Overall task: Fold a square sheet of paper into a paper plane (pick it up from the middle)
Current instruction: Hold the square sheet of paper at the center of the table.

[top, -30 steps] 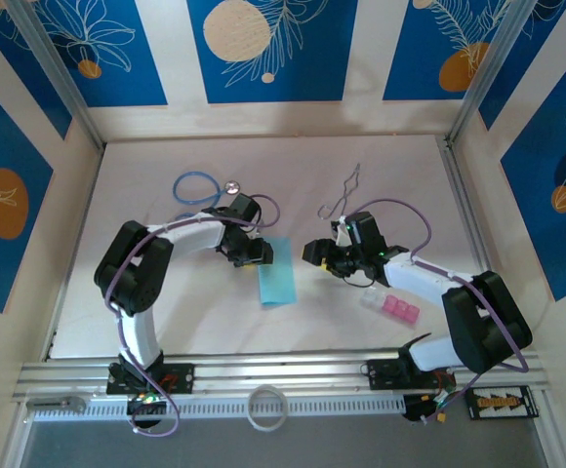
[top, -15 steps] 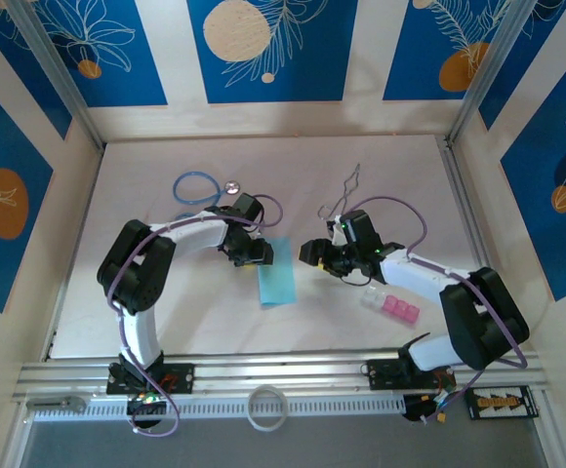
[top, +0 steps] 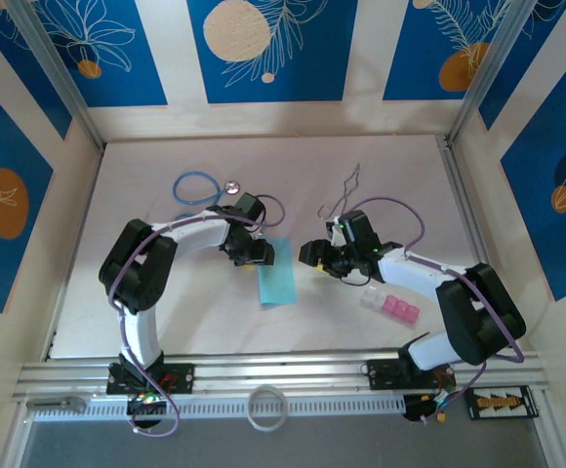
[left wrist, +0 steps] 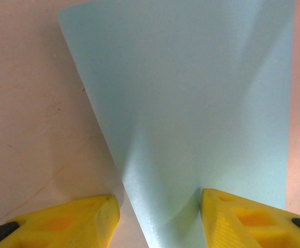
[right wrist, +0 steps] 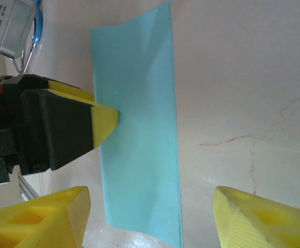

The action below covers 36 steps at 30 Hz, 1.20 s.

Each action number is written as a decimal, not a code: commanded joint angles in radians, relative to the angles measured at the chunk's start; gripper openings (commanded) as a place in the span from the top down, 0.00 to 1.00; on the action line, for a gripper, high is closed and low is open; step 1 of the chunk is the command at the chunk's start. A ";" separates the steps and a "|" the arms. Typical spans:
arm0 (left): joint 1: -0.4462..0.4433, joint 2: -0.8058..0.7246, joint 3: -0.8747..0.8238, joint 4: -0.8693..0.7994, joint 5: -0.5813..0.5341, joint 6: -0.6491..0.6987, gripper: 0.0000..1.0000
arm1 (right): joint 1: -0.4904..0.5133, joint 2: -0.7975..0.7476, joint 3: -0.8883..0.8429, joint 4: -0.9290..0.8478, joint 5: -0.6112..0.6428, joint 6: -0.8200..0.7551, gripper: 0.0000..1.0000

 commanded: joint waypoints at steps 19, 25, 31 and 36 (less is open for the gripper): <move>-0.008 0.076 -0.010 0.021 -0.085 0.009 0.48 | 0.007 0.011 0.010 -0.008 -0.008 -0.009 0.37; -0.007 0.078 -0.014 0.018 -0.112 -0.012 0.48 | 0.007 0.013 0.013 -0.011 -0.009 -0.010 0.37; -0.008 0.095 -0.007 0.011 -0.118 -0.029 0.48 | 0.009 0.013 0.011 -0.010 -0.008 -0.009 0.37; -0.008 0.096 -0.008 0.009 -0.128 -0.025 0.48 | 0.008 0.011 0.009 -0.010 -0.006 -0.007 0.37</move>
